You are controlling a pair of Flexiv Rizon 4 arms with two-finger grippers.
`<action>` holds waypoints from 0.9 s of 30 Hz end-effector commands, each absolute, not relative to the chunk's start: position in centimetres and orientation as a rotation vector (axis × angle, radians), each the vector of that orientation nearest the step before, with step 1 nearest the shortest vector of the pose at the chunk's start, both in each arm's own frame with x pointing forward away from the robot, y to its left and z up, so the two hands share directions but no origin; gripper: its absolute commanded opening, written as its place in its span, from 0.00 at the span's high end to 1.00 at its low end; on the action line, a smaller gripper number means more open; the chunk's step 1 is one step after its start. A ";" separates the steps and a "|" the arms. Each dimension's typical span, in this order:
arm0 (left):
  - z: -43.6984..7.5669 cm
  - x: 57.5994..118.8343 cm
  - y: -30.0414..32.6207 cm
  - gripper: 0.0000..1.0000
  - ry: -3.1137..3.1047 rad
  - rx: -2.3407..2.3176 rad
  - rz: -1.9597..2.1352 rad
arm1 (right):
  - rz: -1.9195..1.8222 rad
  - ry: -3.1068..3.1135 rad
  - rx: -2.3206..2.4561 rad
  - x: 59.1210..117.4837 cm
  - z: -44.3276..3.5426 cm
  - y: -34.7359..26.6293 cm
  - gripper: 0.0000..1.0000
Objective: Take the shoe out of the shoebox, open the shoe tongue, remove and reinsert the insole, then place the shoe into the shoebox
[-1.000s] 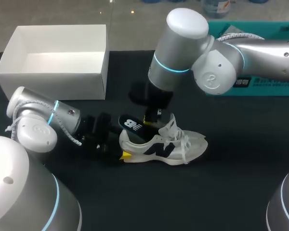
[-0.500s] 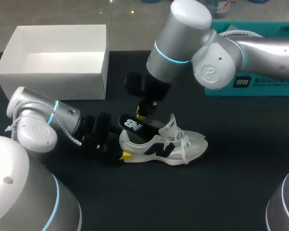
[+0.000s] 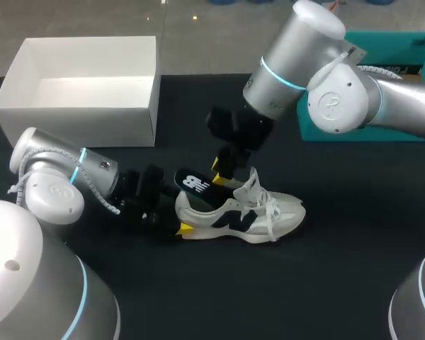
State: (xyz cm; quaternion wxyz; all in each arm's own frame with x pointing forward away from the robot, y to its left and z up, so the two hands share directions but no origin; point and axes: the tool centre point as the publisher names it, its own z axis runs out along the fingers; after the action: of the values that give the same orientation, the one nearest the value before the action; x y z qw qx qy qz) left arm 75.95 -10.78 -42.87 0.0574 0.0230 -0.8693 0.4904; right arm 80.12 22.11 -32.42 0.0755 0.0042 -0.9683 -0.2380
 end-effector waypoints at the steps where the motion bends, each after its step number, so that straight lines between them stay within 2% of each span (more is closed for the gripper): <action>1: -43.2 75.9 -10.8 1.00 -2.638 0.071 1.483 | -0.711 -2.870 0.034 80.8 -33.5 23.2 0.56; 9: -43.2 75.9 -10.8 1.00 -2.638 0.071 1.483 | -0.725 -2.821 0.077 80.9 -34.9 24.0 0.55; 13: -43.2 75.9 -10.8 1.00 -2.638 0.071 1.483 | -0.718 -2.810 0.089 80.5 -35.1 24.2 0.58; 14: -43.2 75.9 -10.8 1.00 -2.638 0.071 1.483 | -0.716 -2.811 0.089 80.4 -35.1 24.2 0.61; 16: -43.2 75.9 -10.8 1.00 -2.638 0.071 1.483 | -0.710 -2.814 0.080 80.2 -35.0 24.2 0.84; 17: -43.2 75.9 -10.8 1.00 -2.638 0.071 1.483 | -0.706 -2.816 0.078 80.1 -34.9 24.1 1.00; 27: -43.2 75.9 -10.8 1.00 -2.638 0.071 1.483 | -0.704 -2.865 0.115 81.4 -33.4 25.0 1.00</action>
State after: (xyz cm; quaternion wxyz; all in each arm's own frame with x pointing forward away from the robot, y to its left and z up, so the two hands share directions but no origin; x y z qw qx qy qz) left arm 75.97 -10.77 -42.87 0.0573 0.0232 -0.8693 0.4904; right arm 81.05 24.52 -33.73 0.0957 0.0366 -0.9649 -0.2417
